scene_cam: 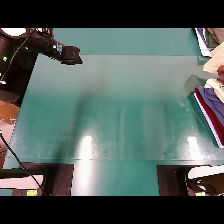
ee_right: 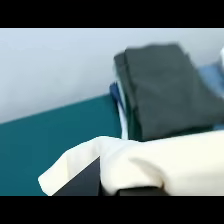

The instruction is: Fold the shirts.

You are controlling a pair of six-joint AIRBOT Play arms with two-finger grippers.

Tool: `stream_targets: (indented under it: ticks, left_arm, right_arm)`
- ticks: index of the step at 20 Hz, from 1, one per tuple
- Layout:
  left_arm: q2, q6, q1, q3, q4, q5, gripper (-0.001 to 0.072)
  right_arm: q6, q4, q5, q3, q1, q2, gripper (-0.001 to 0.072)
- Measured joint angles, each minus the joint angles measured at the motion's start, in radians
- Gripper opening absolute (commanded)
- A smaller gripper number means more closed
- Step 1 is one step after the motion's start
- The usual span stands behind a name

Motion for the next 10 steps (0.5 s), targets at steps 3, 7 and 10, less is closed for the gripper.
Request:
stream_targets:
  ticks: [3, 7, 10]
  left_arm:
    - [0.000, -0.001, 0.000, 0.000, 0.000, 0.000, 0.0031]
    - [0.000, -0.001, 0.000, 0.000, -0.002, 0.000, 0.0031]
    - [0.000, -0.001, 0.000, 0.000, -0.002, 0.000, 0.0031]
  right_arm:
    - [-0.047, 0.018, -0.012, -0.007, -0.043, 0.058, 0.0016]
    - [-0.106, 0.028, 0.046, -0.059, -0.111, 0.157, 0.0016]
    - [-0.127, 0.029, 0.170, -0.073, -0.170, 0.216, 0.0016]
